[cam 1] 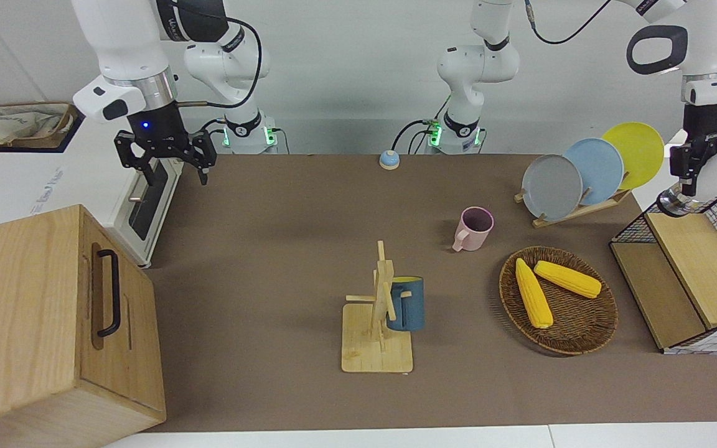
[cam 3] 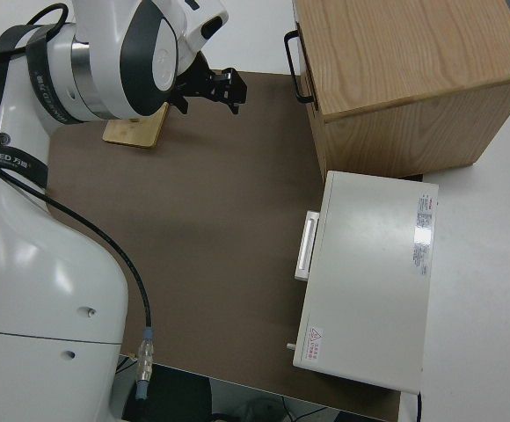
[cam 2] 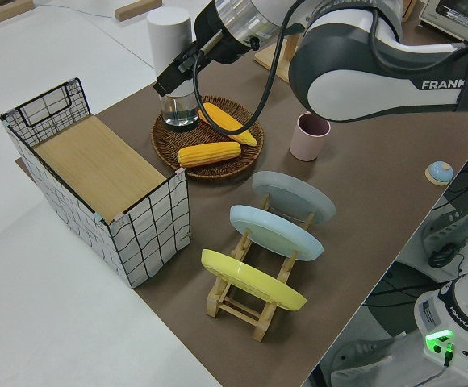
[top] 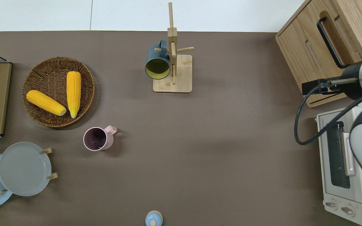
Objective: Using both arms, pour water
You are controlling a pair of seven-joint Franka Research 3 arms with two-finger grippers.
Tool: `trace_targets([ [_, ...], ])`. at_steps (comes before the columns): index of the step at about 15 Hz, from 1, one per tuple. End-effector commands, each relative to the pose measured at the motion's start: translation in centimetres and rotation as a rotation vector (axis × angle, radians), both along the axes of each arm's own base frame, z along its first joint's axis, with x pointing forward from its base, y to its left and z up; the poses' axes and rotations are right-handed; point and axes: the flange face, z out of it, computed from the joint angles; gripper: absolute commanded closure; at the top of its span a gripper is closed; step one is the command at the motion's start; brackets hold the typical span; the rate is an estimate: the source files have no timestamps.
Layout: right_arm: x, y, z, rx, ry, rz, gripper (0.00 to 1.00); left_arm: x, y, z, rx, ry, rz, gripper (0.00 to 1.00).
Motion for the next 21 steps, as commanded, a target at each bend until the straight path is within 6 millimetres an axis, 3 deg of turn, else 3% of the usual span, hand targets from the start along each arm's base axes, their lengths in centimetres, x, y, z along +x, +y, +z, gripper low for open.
trace_targets([
  [1,-0.1,0.1,0.2,0.029,0.002,-0.011,0.019,-0.8,4.3,1.5,-0.004,-0.059,-0.039,1.0],
  [5,-0.1,0.1,0.2,0.029,0.0,-0.011,0.017,-0.6,8.0,0.1,-0.013,-0.09,-0.079,1.0],
  [9,-0.1,0.1,0.2,0.029,0.0,-0.011,0.017,0.6,10.9,-2.9,-0.049,-0.149,-0.121,1.0],
  [15,-0.1,0.1,0.2,0.029,0.002,-0.011,0.017,4.6,13.0,-4.1,-0.016,-0.163,-0.119,1.0],
  [21,-0.1,0.1,0.2,0.029,0.0,-0.011,0.019,4.4,14.4,-6.2,-0.018,-0.187,-0.163,1.0],
])
